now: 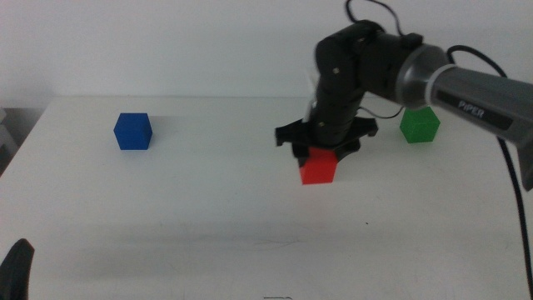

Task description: Stack red cubes first, then green, then blue cubes in a specific spot.

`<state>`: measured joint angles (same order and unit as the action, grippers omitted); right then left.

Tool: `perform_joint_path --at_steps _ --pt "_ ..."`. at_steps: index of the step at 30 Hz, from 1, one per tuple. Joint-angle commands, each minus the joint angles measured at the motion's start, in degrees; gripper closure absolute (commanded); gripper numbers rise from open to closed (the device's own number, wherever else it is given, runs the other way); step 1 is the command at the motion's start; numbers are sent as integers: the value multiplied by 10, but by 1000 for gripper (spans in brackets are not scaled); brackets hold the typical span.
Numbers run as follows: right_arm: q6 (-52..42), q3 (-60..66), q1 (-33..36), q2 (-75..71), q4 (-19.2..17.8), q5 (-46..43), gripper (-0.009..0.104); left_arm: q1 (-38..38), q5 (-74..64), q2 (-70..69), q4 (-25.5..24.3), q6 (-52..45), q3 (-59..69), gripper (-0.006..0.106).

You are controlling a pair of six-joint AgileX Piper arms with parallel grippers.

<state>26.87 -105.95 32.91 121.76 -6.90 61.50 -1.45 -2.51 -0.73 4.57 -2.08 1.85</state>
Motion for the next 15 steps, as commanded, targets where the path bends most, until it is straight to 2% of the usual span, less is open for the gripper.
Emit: perform_joint_path --at_steps 1,5,8,13,15 --pt "35 -14 25 -42 -29 12 96 -3 47 -12 5 4 -4 9" --pt "123 -14 83 -42 -74 22 96 -3 47 -12 5 4 -4 9" --pt "173 -14 116 -41 -91 23 96 -3 47 -12 5 4 -4 9" --pt "199 -14 126 -38 -58 44 96 -3 47 -12 5 4 -4 9" --pt "203 -14 126 -36 -56 49 96 -3 47 -12 5 4 -4 9"
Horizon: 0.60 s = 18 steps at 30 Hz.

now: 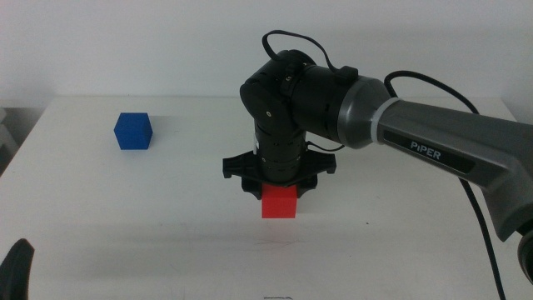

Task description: Stack red cubes first, then green, then blue cubes in a specific spot.

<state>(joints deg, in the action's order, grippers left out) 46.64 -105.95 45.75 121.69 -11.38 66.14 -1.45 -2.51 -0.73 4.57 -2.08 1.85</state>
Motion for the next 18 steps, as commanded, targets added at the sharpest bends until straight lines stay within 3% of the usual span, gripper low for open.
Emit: perform_joint_path --at_steps 1,18 --pt "9 -14 -3 -32 -13 5 96 -3 47 -12 5 4 -4 9" --pt "29 -14 -4 11 -1 8 96 -3 47 -12 5 4 -4 9"
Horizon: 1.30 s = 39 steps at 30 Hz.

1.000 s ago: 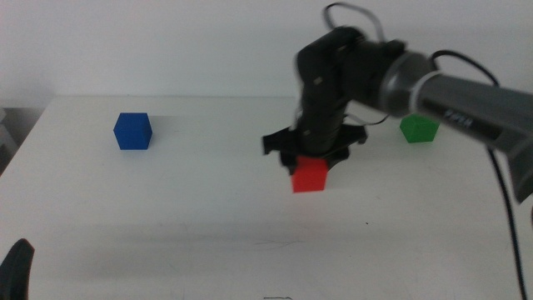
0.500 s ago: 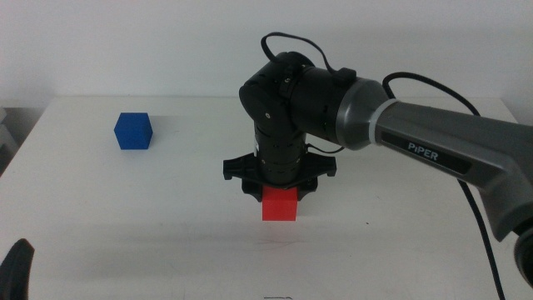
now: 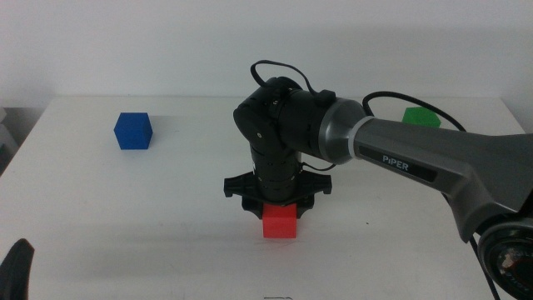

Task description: Stack red cubes first, then green, then blue cubes in a specific spot.

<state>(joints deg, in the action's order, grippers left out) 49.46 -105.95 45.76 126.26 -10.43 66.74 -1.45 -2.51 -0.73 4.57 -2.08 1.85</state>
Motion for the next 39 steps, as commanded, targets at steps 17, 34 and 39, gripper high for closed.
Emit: perform_joint_path --at_steps 17,34,39 --pt "-14 -15 -4 -40 9 24 4 -3 47 -12 5 4 -4 9" --pt "-147 -17 -101 -225 -47 77 5 -3 47 -12 5 4 -4 9" --pt "-211 -17 -209 -228 -49 62 5 -3 47 -12 5 4 -4 9"
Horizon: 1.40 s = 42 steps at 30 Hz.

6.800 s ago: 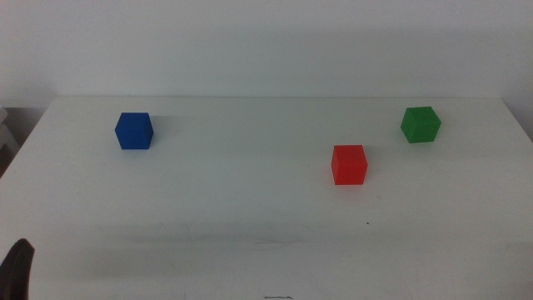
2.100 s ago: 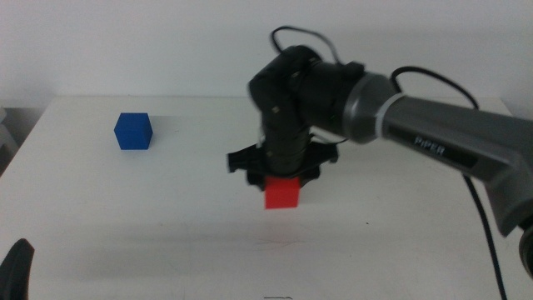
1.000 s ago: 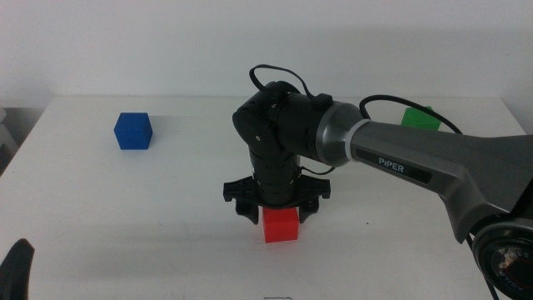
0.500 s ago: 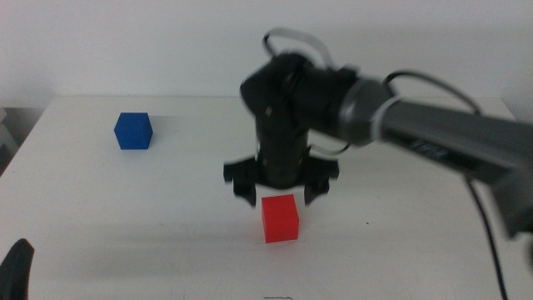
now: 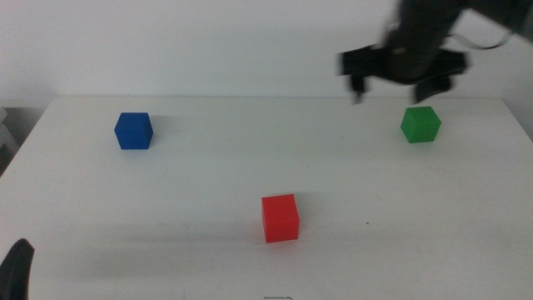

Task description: Stack red cubes first, then green, then blue cubes in a specific spot.

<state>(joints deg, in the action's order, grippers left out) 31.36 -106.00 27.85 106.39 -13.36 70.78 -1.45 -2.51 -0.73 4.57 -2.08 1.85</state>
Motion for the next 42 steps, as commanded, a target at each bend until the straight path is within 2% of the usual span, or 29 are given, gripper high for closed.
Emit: perform_joint_path --at_steps 1,5,9,16,17,21,34,36,37,39,41,42 --pt "-41 -16 -51 -25 -20 8 5 -3 47 -12 5 4 -4 9" --pt "-103 -16 -121 -7 -15 -68 5 -3 47 -12 5 4 -4 9" --pt "-157 -16 -181 30 12 -139 6 -3 47 -12 5 4 -4 9" --pt "-284 -16 -246 105 134 -245 10 -3 47 -12 5 4 -4 9" --pt "-301 -16 -247 116 142 -258 11 -3 47 -12 5 4 -4 9" --pt "-339 -16 -247 153 140 -305 13 -3 47 -12 5 4 -4 9" --pt "-337 -16 -247 217 134 -387 18 -3 47 -12 5 4 -4 9" --pt "-337 -16 -247 219 134 -397 28 -3 47 -12 5 4 -4 9" --pt "-337 -16 -246 219 134 -399 37 -3 47 -12 5 4 -4 9" --pt "-329 -16 -247 219 134 -399 59 -3 47 -12 5 4 -4 9" --pt "-314 -16 -247 210 134 -377 88 -3 47 -12 5 4 -4 9" --pt "-307 -16 -247 204 130 -362 96 -3 47 -12 5 4 -4 9"
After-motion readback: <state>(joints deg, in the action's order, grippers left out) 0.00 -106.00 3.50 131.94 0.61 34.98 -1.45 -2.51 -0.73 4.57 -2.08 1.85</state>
